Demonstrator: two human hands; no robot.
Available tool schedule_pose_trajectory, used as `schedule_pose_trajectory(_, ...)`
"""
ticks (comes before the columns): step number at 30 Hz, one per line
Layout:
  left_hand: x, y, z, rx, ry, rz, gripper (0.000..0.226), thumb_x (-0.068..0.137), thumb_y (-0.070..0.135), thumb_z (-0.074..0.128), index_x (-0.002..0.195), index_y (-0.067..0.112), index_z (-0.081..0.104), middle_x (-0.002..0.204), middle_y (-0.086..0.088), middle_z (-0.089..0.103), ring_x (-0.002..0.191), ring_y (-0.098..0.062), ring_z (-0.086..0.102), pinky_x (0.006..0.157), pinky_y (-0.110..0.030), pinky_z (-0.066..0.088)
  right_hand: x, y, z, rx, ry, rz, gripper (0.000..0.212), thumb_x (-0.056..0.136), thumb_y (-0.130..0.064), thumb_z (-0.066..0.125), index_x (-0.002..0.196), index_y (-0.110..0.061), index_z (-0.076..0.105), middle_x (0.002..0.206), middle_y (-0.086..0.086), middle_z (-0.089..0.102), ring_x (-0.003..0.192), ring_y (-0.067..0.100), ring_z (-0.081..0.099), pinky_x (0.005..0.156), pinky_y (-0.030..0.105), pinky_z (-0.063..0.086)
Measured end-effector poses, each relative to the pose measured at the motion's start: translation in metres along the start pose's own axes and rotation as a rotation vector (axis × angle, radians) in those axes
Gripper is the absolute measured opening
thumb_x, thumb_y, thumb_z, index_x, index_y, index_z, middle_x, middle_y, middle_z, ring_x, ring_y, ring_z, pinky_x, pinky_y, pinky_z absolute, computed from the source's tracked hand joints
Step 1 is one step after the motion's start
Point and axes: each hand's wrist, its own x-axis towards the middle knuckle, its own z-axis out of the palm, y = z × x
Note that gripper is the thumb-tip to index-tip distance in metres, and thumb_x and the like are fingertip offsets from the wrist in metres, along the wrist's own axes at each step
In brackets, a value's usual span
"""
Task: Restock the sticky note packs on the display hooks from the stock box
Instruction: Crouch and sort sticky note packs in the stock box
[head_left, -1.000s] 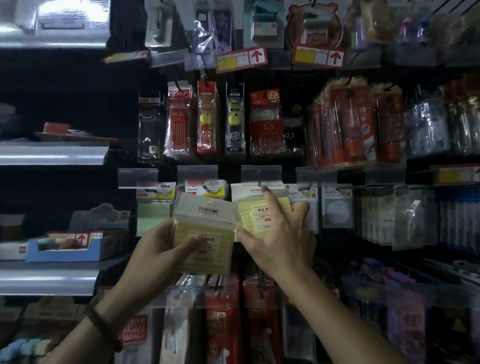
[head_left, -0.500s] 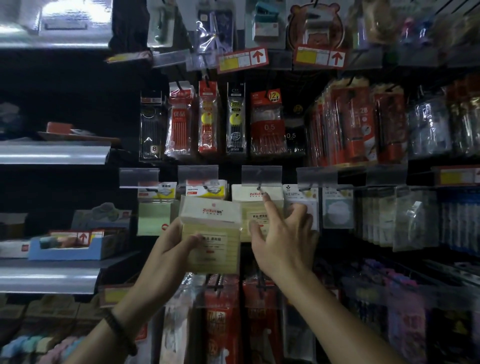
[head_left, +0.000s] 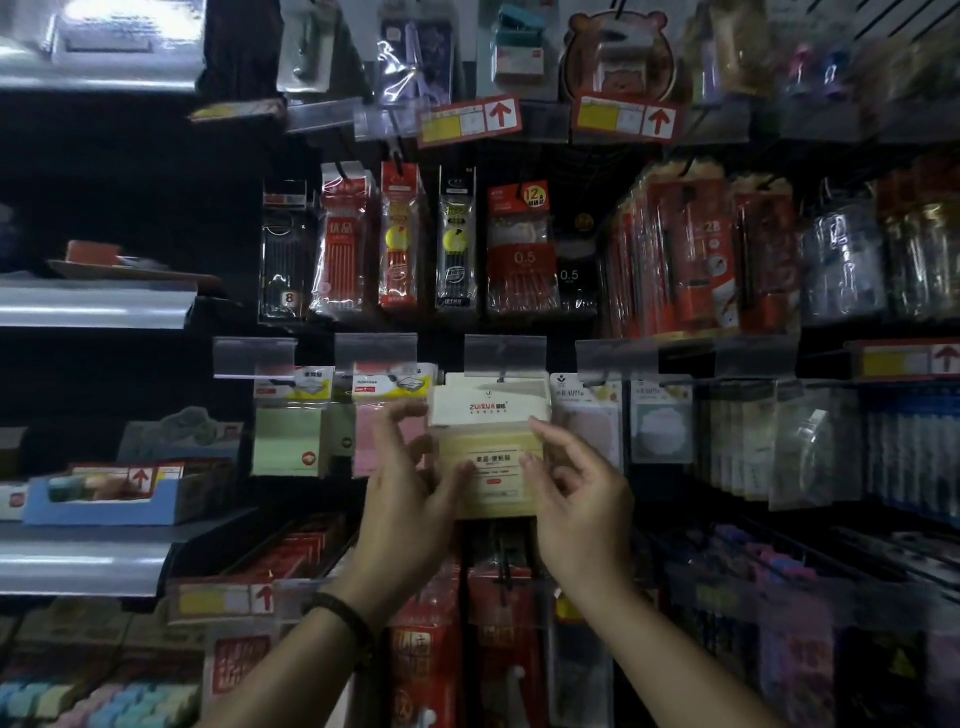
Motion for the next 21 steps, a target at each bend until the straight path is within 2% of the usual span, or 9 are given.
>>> schedule_pose_trajectory(2, 0.007, -0.003, 0.003, 0.144, -0.004, 0.071, 0.038, 0.103, 0.014, 0.065, 0.130, 0.035, 0.048, 0.127, 0.008, 0.063, 0.106, -0.011, 0.072, 0.080, -0.037, 0.067, 0.006, 0.004, 0.001, -0.056, 0.021, -0.053, 0.036, 0.097, -0.014, 0.075, 0.129, -0.030, 0.074, 0.110, -0.015, 0.071, 0.081, 0.016, 0.072, 0.072, 0.043, 0.065)
schedule_pose_trajectory(4, 0.015, -0.006, 0.005, 0.273, 0.017, 0.155, 0.033, 0.102, 0.017, 0.067, 0.129, 0.033, 0.057, 0.130, 0.017, 0.057, 0.114, -0.007, 0.065, 0.085, -0.036, 0.066, 0.011, 0.004, 0.000, -0.109, 0.051, -0.133, 0.035, 0.097, -0.013, 0.075, 0.129, -0.027, 0.074, 0.112, -0.017, 0.066, 0.087, 0.015, 0.068, 0.078, 0.035, 0.063)
schedule_pose_trajectory(7, 0.022, -0.007, 0.010, 0.307, 0.060, 0.228, 0.037, 0.099, 0.015, 0.070, 0.133, 0.028, 0.062, 0.130, 0.024, 0.053, 0.117, -0.003, 0.061, 0.090, -0.025, 0.062, 0.017, 0.001, 0.000, -0.133, 0.073, -0.211, 0.037, 0.098, -0.009, 0.073, 0.132, -0.023, 0.073, 0.116, -0.018, 0.063, 0.097, 0.013, 0.067, 0.084, 0.021, 0.059)
schedule_pose_trajectory(11, 0.033, -0.009, 0.016, 0.322, 0.138, 0.254, 0.045, 0.096, 0.015, 0.075, 0.138, 0.025, 0.064, 0.127, 0.014, 0.055, 0.112, -0.003, 0.062, 0.087, -0.010, 0.056, 0.028, 0.002, 0.006, -0.129, 0.120, -0.226, 0.037, 0.098, -0.008, 0.073, 0.133, -0.021, 0.073, 0.115, -0.011, 0.062, 0.098, 0.009, 0.064, 0.088, 0.014, 0.053)
schedule_pose_trajectory(14, 0.041, -0.011, 0.018, 0.354, 0.178, 0.249, 0.049, 0.094, 0.018, 0.079, 0.140, 0.025, 0.065, 0.118, 0.013, 0.057, 0.103, -0.004, 0.062, 0.085, -0.016, 0.058, 0.034, 0.002, 0.009, -0.128, 0.139, -0.207, 0.036, 0.097, -0.007, 0.074, 0.132, -0.018, 0.073, 0.115, -0.009, 0.063, 0.099, 0.007, 0.064, 0.088, 0.011, 0.053)
schedule_pose_trajectory(18, 0.044, -0.013, 0.017, 0.400, 0.157, 0.237, 0.053, 0.095, 0.022, 0.078, 0.145, 0.028, 0.062, 0.115, 0.017, 0.054, 0.101, 0.004, 0.054, 0.085, -0.010, 0.050, 0.036, 0.002, 0.010, -0.156, 0.145, -0.201, 0.035, 0.096, -0.007, 0.075, 0.130, -0.017, 0.073, 0.116, -0.008, 0.064, 0.105, 0.005, 0.065, 0.093, 0.013, 0.054)
schedule_pose_trajectory(21, 0.042, -0.013, 0.015, 0.407, 0.105, 0.190, 0.055, 0.098, 0.026, 0.074, 0.150, 0.027, 0.057, 0.117, 0.024, 0.047, 0.107, 0.004, 0.052, 0.094, -0.021, 0.055, 0.035, 0.002, 0.009, -0.188, 0.128, -0.177, 0.036, 0.097, -0.009, 0.073, 0.131, -0.018, 0.073, 0.117, -0.008, 0.063, 0.107, 0.003, 0.064, 0.095, 0.015, 0.054)
